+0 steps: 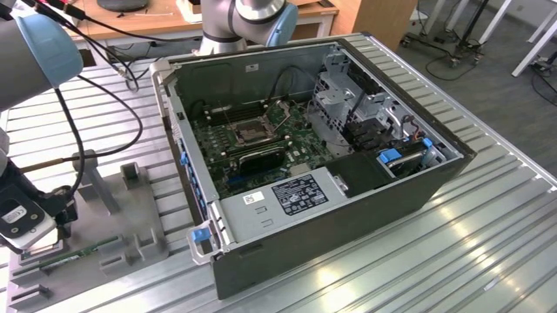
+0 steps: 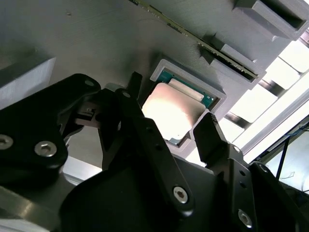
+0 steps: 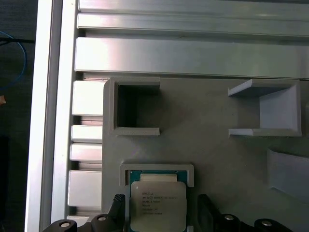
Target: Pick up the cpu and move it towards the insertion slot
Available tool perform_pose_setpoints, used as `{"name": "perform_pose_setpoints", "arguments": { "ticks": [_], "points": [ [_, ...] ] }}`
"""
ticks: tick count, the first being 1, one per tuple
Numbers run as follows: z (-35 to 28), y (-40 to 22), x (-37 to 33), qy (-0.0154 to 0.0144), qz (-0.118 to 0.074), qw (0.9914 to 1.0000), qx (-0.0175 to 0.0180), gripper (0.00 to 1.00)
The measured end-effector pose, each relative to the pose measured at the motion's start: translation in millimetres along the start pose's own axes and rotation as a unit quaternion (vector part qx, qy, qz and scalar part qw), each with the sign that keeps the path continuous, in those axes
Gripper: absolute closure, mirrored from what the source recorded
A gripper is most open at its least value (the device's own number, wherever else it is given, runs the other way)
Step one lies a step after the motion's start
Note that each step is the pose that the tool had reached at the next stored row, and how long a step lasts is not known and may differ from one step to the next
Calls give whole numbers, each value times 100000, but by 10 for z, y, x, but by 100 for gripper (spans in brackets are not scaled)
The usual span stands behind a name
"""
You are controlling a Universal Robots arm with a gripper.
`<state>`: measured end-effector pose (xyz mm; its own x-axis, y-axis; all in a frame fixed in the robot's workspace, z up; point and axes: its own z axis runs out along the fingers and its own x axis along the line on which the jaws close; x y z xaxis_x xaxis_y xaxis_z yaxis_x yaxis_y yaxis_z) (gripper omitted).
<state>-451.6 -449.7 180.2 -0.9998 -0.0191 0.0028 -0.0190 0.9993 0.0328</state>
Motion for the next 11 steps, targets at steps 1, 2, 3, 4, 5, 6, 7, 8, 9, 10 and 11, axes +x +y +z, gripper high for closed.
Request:
{"name": "perform_pose_setpoints", "arguments": {
  "ticks": [1,2,3,4,5,6,7,8,9,10,11],
  "points": [
    [0,0,0,0,-1,100000,0,27],
    [0,0,0,-1,2,100000,-1,35],
    [1,0,0,-2,1,100000,-2,35],
    [1,0,0,6,1,100000,0,36],
    [1,0,0,-3,3,100000,-2,36],
    [1,0,0,0,1,100000,-1,43],
    [1,0,0,0,2,100000,-1,43],
    [1,0,0,-1,1,100000,0,43],
    [1,0,0,-1,2,100000,0,43],
    [2,0,0,-1,0,100000,0,43],
    [2,0,0,-1,0,100000,0,43]
  ]
}}
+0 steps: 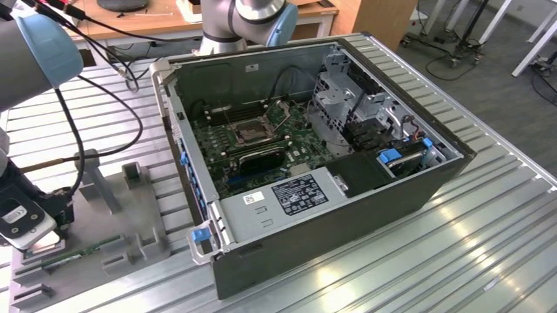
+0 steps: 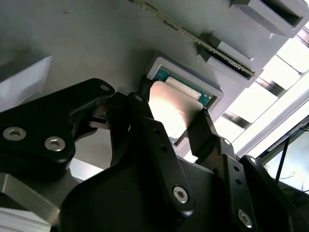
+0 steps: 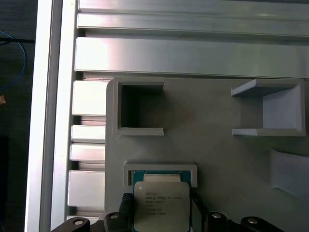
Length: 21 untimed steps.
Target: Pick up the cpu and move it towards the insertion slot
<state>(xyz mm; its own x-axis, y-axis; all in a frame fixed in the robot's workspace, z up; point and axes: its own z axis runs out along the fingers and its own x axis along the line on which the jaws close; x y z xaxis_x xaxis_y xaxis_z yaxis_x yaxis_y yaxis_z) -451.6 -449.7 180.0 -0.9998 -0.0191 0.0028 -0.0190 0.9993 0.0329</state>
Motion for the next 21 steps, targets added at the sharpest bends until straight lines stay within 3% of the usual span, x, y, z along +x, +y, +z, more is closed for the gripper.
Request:
{"name": "perform_pose_setpoints", "arguments": {
  "ticks": [21],
  "points": [
    [-2,27,-17,-3,0,100000,-3,43]
  ]
}}
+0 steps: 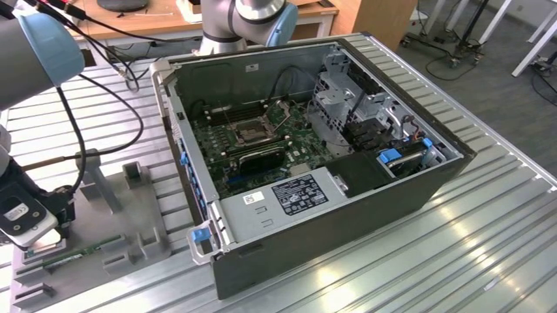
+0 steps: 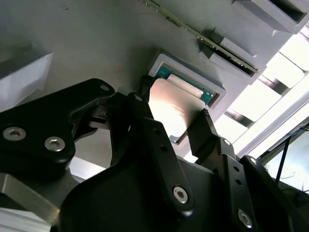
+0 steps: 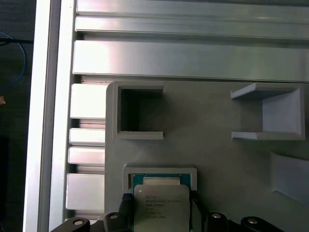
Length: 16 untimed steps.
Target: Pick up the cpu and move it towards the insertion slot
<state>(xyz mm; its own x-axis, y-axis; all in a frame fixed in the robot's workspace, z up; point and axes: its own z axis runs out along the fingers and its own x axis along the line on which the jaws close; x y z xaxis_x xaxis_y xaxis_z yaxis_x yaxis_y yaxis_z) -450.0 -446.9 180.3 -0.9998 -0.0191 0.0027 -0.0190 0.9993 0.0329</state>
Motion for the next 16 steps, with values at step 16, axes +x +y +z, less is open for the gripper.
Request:
{"name": "perform_pose_setpoints", "arguments": {
  "ticks": [16],
  "points": [
    [-17,1,0,1,2,100000,0,45]
  ]
}}
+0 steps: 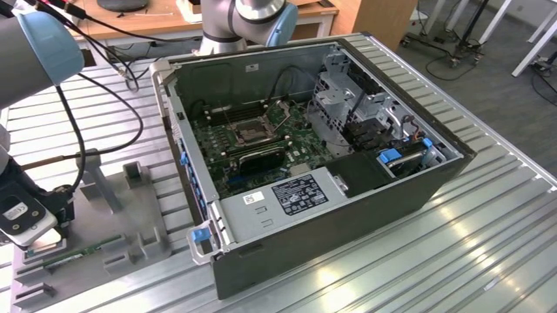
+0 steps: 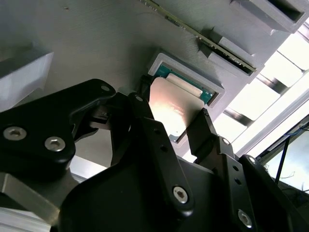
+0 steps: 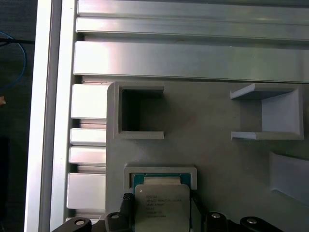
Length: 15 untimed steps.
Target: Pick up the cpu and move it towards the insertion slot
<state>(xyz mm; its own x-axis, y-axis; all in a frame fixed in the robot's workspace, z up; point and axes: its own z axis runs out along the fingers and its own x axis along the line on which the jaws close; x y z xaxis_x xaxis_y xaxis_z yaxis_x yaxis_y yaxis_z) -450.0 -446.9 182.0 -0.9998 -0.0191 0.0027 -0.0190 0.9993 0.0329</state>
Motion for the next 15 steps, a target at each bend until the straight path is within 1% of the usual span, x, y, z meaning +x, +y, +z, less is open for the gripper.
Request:
{"name": "perform_pose_setpoints", "arguments": {
  "ticks": [9,10,15],
  "points": [
    [-2,0,0,1,0,100000,2,45],
    [-2,0,0,1,0,100000,1,38],
    [-4,0,0,4,0,100000,2,38]
  ]
}}
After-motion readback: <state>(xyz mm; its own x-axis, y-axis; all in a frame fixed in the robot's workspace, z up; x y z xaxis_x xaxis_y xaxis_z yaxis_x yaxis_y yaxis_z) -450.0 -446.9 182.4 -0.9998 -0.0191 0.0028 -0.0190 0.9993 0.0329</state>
